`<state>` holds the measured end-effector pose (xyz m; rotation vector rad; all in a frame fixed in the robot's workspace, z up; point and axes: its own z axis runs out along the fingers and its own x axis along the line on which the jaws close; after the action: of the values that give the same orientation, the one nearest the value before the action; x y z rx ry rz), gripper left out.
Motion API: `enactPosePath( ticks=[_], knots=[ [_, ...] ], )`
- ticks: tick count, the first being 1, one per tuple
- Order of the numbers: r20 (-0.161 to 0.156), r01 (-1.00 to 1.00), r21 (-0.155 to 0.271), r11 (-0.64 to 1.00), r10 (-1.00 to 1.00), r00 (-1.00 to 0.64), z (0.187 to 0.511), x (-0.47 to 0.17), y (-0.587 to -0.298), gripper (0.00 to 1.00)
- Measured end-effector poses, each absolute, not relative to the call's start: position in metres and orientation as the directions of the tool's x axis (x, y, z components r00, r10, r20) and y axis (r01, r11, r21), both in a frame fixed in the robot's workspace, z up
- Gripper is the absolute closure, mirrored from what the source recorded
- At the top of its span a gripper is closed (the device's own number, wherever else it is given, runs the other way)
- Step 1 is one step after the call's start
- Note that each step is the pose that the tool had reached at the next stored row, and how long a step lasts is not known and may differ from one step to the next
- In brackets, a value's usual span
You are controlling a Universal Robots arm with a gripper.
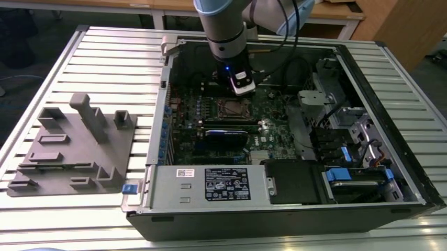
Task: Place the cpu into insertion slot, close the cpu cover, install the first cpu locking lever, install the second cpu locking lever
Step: 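Install the first cpu locking lever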
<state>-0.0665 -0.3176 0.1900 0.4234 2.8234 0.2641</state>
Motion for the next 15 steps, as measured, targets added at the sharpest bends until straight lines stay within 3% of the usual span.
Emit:
enactPosePath(
  ticks=[15],
  knots=[
    [-0.239, 0.261, 0.221, 0.94, 0.311, -0.92, 0.2, -0.067, -0.318, 0.89]
  ],
)
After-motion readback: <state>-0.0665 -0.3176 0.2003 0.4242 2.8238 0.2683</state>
